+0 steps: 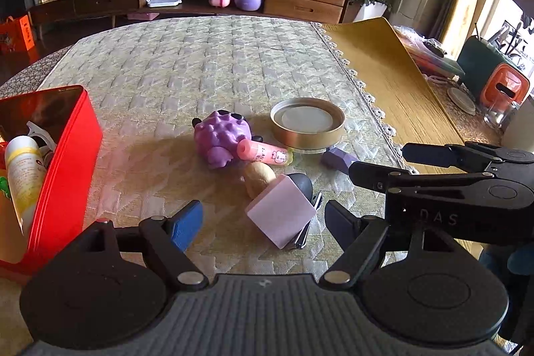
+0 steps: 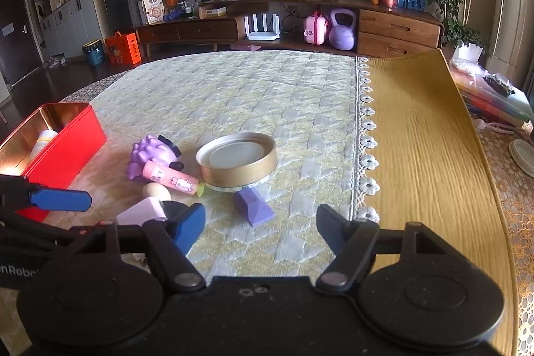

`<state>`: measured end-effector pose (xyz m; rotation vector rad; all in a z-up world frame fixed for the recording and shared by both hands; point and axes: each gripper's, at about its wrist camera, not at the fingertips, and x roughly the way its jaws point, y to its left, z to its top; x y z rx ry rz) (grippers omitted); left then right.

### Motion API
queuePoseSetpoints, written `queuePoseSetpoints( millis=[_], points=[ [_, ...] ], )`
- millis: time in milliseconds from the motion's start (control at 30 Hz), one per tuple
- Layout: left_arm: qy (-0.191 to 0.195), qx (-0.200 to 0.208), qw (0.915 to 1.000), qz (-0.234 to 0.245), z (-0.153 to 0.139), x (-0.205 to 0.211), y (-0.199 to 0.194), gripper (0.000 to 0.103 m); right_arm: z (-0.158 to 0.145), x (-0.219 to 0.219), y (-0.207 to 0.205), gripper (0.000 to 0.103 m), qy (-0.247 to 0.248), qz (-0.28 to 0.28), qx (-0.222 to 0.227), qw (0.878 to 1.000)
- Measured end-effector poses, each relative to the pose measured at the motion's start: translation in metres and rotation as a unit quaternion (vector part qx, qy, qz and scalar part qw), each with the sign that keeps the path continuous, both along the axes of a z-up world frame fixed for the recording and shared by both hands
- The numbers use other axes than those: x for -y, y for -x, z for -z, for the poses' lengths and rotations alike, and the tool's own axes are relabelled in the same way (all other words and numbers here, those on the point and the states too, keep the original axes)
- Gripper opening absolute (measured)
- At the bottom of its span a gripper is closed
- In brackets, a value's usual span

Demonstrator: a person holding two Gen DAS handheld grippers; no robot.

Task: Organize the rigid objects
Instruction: 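Move the left tool to the pink card while the right tool approaches the purple block, then grasp the pink card with the left tool while the right tool grasps the purple block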

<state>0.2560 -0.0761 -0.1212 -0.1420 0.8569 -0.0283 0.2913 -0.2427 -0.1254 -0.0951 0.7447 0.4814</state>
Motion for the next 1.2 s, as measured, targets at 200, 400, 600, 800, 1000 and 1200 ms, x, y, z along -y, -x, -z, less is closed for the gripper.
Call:
queuePoseSetpoints(
  millis=[200,400,600,800,1000,1200],
  points=[
    [0.037,-0.024,0.9982,-0.042,0.013,-0.007,-0.013,0.080,0.008,0.004,-0.022,0.067,-0.034,0.002,-0.034,0.999],
    [0.077,-0.036,0.9946,-0.060,0.020,-0.015,-0.021,0.079,0.015,0.003,-0.025,0.054,-0.045,-0.018,-0.039,0.998],
    [0.087,-0.035,0.9937,-0.060,0.026,-0.014,-0.021,0.078,0.022,-0.001,-0.029,0.043,-0.056,-0.019,-0.054,0.997],
    [0.100,-0.034,0.9932,-0.050,0.025,-0.015,-0.021,0.058,0.023,-0.005,-0.027,0.034,-0.058,-0.013,-0.047,0.997],
    [0.107,-0.033,0.9933,-0.028,0.025,-0.012,-0.018,0.039,0.023,-0.004,-0.025,0.022,-0.059,-0.005,-0.046,0.997],
    [0.110,-0.033,0.9931,-0.023,0.022,-0.016,-0.014,0.035,0.021,-0.003,-0.018,0.021,-0.062,0.009,-0.049,0.997]
  ],
)
